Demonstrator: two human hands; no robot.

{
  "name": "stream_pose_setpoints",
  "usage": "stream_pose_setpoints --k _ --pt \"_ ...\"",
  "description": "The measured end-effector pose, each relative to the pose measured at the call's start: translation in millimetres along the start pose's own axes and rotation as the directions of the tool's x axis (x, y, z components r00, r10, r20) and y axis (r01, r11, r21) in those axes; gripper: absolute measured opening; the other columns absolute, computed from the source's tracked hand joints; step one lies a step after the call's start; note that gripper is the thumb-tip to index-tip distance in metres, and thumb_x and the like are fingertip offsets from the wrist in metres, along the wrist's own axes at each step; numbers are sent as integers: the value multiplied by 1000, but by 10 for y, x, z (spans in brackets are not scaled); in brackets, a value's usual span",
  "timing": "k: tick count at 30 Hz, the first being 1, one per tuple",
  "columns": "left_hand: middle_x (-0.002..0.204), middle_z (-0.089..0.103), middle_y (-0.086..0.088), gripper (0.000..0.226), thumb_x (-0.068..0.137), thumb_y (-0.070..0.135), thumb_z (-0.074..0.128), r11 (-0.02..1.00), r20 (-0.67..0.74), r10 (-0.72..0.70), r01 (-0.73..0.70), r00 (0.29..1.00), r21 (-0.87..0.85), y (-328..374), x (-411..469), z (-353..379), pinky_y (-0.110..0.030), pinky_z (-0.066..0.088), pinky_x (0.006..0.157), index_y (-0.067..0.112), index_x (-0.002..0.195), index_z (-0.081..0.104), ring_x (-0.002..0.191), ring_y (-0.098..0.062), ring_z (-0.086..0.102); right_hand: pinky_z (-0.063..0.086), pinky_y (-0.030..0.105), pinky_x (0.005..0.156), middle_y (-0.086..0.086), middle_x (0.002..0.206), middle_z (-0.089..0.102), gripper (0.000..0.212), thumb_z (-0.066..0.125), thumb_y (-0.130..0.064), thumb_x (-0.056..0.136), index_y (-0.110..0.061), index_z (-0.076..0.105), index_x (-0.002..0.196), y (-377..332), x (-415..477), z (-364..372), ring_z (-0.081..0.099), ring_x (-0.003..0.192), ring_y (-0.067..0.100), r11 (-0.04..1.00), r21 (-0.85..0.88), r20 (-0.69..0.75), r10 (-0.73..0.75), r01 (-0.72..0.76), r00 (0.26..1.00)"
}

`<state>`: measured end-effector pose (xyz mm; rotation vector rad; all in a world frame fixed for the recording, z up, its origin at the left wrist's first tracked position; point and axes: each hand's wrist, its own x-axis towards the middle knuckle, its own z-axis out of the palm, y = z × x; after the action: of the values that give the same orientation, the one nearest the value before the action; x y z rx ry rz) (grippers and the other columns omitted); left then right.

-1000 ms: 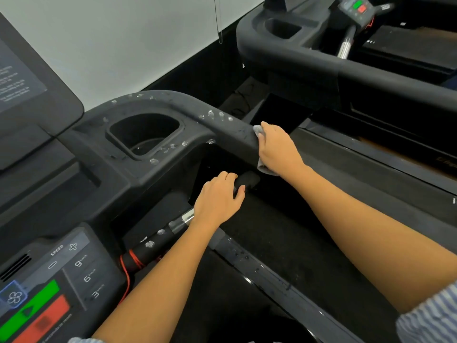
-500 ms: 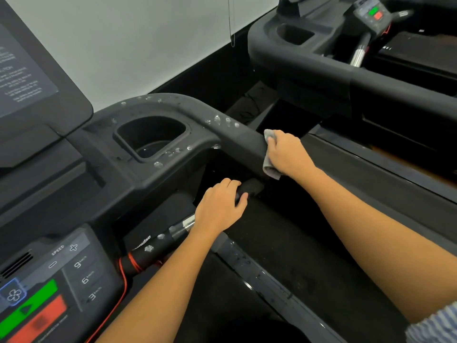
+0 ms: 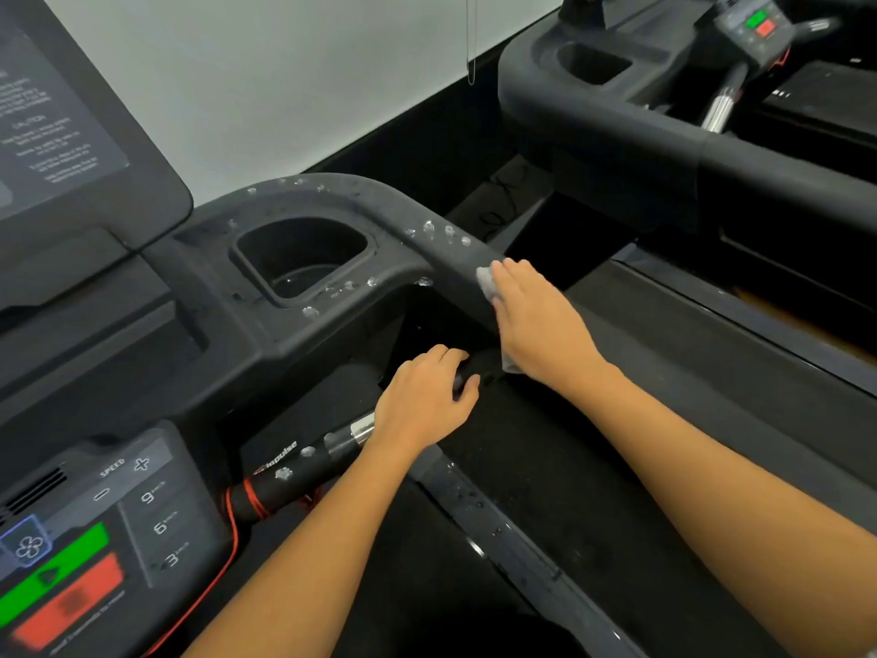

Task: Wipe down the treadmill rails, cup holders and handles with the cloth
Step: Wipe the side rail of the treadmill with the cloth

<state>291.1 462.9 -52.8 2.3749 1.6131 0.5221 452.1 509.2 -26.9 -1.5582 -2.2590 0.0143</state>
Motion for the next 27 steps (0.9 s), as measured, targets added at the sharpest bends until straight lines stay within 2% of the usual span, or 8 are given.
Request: stream_pose_setpoints --k 3,6,10,13,15,20,24,27 --pt "115 61 2 39 93 37 47 1000 -11 -17 17 1000 -22 -12 -27 -2 -21 40 81 16 125 54 101 -15 59 39 35 74 13 102 56 24 32 -18 99 -3 50 103 67 116 -191 54 93 30 935 164 55 310 -315 949" --pt "115 61 5 37 92 38 48 993 -20 -79 77 997 -85 -16 -50 0 -19 40 79 20 123 55 103 -12 59 39 40 81 23 113 54 34 25 -16 102 6 49 111 81 306 -276 52 102 39 888 117 206 417 -446 885" --pt "117 61 7 37 91 40 50 976 -6 -138 135 990 -172 -9 -41 -2 -22 47 83 22 123 55 106 -8 57 41 37 73 14 103 58 24 33 -17 98 -5 52 103 -20 364 -170 57 95 34 939 189 99 273 -288 957" --pt "109 63 7 32 90 35 53 943 -42 -177 158 983 -291 7 -29 -15 -23 50 84 20 118 58 101 -5 58 36 37 97 12 125 52 33 37 -18 98 -5 46 127 -82 253 -112 48 115 31 989 140 116 26 -42 993" --pt "104 64 8 26 91 30 54 903 -88 -229 178 969 -391 31 -36 -26 -20 50 82 20 113 61 95 -1 59 21 35 111 10 142 43 40 36 -18 100 -7 39 138 -128 151 -174 33 134 28 968 251 180 -19 -28 984" --pt "107 63 5 18 94 22 51 716 -176 -410 196 895 -670 205 -70 -97 -19 48 85 26 109 60 99 -5 59 38 20 92 -3 126 57 36 36 -24 100 -22 47 134 -212 -11 -347 51 115 10 657 699 216 181 -282 959" --pt "134 45 8 38 94 44 41 496 -76 -477 196 876 -846 475 21 -226 -31 41 102 37 131 44 121 -8 47 42 15 79 -5 117 59 33 35 -27 101 -21 49 130 -351 -101 -369 57 101 3 419 834 283 232 -358 931" --pt "134 40 10 47 95 44 39 365 7 -458 196 889 -910 646 75 -332 -30 39 104 33 140 33 122 -5 44 49 16 70 -3 102 66 36 32 -37 101 -19 55 122 -470 -189 -357 65 85 1 179 886 398 184 -429 899"
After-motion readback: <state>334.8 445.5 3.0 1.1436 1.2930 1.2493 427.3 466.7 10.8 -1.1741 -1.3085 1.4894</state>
